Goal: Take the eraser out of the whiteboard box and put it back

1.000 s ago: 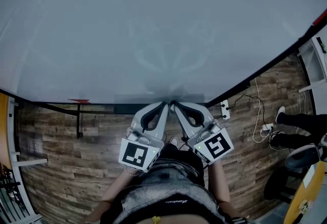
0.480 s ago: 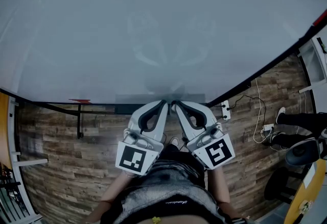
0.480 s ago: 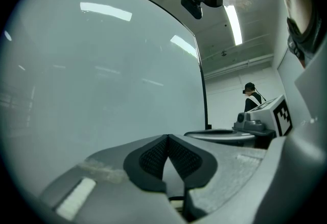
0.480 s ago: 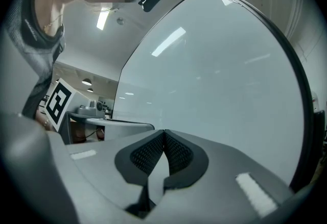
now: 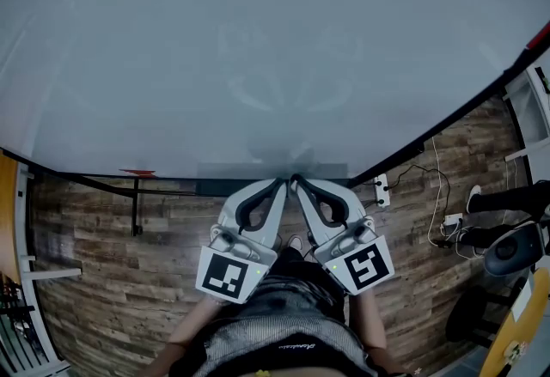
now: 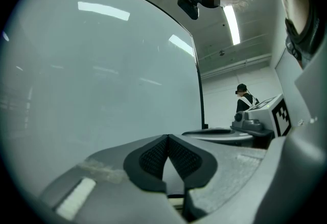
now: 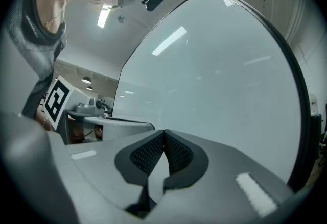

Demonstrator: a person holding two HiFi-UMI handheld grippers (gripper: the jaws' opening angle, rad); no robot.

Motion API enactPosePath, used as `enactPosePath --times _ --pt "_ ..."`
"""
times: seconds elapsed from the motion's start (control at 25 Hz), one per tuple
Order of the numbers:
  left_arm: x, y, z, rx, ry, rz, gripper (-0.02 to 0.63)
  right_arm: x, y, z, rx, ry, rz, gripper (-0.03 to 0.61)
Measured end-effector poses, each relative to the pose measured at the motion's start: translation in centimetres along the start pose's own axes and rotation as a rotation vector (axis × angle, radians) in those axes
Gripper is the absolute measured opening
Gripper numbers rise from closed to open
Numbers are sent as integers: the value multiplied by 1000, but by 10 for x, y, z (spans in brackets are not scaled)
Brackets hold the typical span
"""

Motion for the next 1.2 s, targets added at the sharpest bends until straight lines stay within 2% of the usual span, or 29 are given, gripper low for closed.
enactPosePath --times 1.2 --pt "6 -12 -7 6 -7 28 2 6 -11 9 -2 -14 46 0"
Point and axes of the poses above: the fingertips, and each gripper's own axes: x backward along the fingers, z to its left, y out of its top, the point moved 2 cm from there along x, backward along the fingers, and after that the axes turned 9 degrees about y, right-handed, at the moved point
